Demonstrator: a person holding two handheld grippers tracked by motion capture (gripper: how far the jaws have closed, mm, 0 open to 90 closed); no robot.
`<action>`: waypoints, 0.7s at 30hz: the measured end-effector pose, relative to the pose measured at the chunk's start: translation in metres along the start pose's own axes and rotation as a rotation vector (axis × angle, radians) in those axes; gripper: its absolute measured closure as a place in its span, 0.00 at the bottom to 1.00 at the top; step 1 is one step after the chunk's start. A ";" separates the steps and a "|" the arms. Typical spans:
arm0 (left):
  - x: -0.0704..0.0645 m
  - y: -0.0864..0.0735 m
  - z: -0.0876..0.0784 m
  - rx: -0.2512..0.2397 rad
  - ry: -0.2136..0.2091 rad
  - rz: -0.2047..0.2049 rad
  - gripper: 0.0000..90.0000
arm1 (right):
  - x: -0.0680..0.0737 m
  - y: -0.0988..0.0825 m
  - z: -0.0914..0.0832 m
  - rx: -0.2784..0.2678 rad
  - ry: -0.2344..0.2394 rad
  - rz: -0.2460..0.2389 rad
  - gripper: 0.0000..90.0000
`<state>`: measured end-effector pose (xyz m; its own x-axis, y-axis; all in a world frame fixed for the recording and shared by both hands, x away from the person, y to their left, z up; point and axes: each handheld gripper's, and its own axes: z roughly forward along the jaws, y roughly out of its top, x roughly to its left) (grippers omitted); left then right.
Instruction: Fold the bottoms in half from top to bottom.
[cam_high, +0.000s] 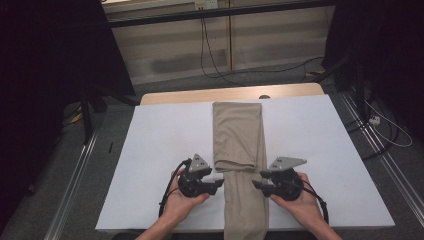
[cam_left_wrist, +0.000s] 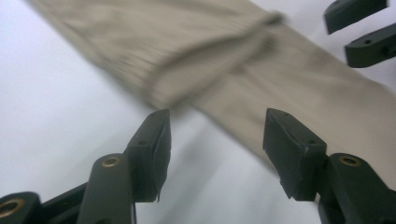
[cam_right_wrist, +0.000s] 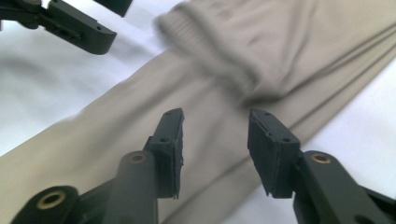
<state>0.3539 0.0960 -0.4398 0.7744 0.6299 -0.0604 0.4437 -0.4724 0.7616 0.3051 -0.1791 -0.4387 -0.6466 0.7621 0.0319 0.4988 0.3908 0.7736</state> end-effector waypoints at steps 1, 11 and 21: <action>0.005 0.002 0.004 0.005 0.008 0.013 0.46 | -0.005 0.005 0.006 -0.005 0.007 -0.008 0.58; 0.031 0.013 0.033 0.011 0.063 0.002 0.58 | -0.016 0.023 0.050 0.006 0.007 -0.090 0.65; 0.037 0.015 0.028 -0.063 0.052 -0.009 0.60 | -0.014 0.015 0.049 -0.009 0.006 -0.119 0.55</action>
<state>0.4015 0.0953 -0.4487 0.7456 0.6654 -0.0351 0.4197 -0.4281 0.8004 0.3495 -0.1584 -0.4590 -0.7041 0.7079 -0.0566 0.4131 0.4731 0.7781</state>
